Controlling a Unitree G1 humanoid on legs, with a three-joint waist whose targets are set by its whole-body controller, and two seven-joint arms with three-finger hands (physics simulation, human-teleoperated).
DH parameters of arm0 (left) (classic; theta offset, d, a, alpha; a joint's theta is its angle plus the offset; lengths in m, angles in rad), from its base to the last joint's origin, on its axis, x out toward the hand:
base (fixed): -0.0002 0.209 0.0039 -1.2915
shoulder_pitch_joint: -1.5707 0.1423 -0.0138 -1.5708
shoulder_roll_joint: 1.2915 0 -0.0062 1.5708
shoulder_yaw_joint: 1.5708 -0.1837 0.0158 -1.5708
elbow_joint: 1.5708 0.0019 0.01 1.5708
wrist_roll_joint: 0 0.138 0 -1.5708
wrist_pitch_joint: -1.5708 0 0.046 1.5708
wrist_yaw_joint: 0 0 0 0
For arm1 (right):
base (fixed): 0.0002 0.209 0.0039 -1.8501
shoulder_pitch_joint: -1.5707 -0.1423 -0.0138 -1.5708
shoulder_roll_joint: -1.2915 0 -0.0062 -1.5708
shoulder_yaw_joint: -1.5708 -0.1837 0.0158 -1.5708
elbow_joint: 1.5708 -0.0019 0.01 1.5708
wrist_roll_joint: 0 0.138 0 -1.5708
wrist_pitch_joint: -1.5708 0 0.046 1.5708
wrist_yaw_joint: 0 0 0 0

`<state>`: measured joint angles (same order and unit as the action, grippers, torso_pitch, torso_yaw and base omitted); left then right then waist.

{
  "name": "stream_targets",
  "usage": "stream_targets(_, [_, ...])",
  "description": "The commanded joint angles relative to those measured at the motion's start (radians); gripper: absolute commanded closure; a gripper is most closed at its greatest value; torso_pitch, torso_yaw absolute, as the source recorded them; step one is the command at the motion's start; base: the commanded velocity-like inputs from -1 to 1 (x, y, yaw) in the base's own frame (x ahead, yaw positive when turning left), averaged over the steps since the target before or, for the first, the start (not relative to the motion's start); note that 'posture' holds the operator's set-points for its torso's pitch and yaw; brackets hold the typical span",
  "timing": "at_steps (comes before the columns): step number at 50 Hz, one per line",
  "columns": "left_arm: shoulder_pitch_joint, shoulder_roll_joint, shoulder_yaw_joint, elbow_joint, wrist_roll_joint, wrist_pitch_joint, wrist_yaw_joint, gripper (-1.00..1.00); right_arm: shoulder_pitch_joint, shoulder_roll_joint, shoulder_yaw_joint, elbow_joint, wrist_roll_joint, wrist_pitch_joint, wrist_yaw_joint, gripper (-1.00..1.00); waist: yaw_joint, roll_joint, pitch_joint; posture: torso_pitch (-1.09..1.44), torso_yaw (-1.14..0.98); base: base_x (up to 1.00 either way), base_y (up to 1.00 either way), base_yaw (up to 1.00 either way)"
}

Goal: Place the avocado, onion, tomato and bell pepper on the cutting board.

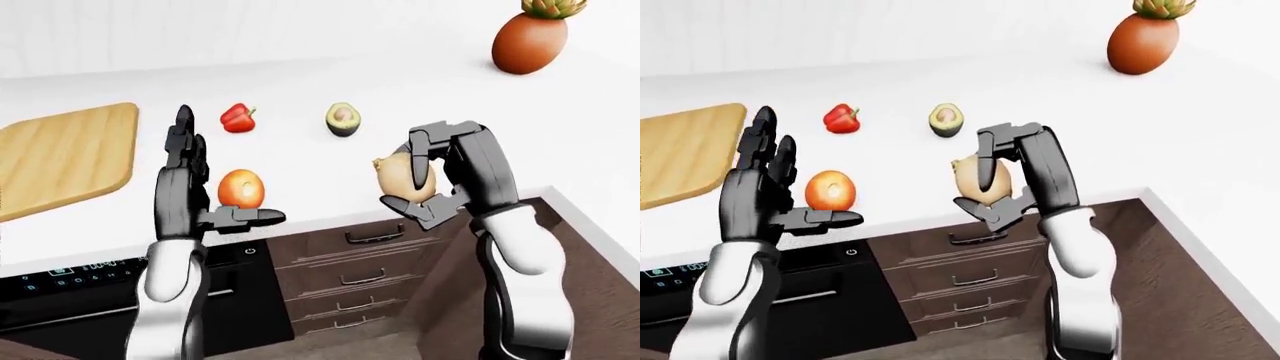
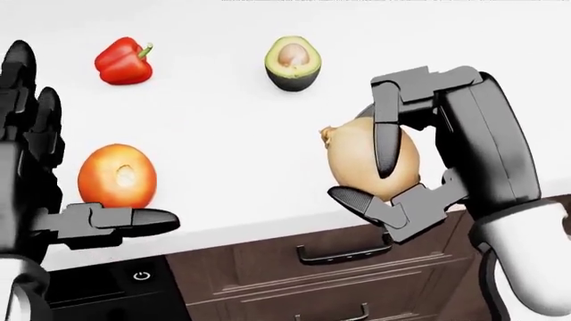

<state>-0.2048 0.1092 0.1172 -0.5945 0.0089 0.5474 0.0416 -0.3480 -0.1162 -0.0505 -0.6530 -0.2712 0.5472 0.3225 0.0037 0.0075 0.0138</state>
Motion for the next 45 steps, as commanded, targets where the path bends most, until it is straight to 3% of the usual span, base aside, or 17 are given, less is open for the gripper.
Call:
stream_targets(1, [-0.02,0.004,0.009,-0.008,0.068,-0.086,0.011,-1.0,-0.012,-0.002,-0.008,-0.027,0.002,-0.035,-0.012,1.0,-0.001,0.001,-0.019,0.0,0.0,0.0,0.0,0.0])
stream_targets(5, [-0.013,0.004,0.004,0.021,0.158,-0.152,0.012,-1.0,0.001,0.0,-0.01,-0.023,0.006,-0.045,-0.015,1.0,-0.001,0.001,-0.02,0.0,0.0,0.0,0.0,0.0])
stream_targets(9, [0.0,-0.011,0.007,0.033,0.165,-0.171,0.005,-1.0,-0.005,-0.001,-0.003,-0.019,0.0,-0.046,-0.011,1.0,-0.001,0.001,-0.02,0.0,0.0,0.0,0.0,0.0])
stream_targets(26, [-0.015,-0.021,0.002,0.201,0.103,-0.228,0.016,-1.0,0.013,0.0,-0.01,-0.012,0.004,-0.062,-0.008,1.0,-0.001,0.0,-0.021,0.0,0.0,0.0,0.0,0.0])
stream_targets(45, [-0.021,-0.023,-0.008,0.364,0.108,-0.321,0.031,-1.0,0.034,0.006,-0.008,-0.006,0.008,-0.084,-0.012,1.0,-0.001,0.006,-0.027,0.0,0.0,0.0,0.0,0.0])
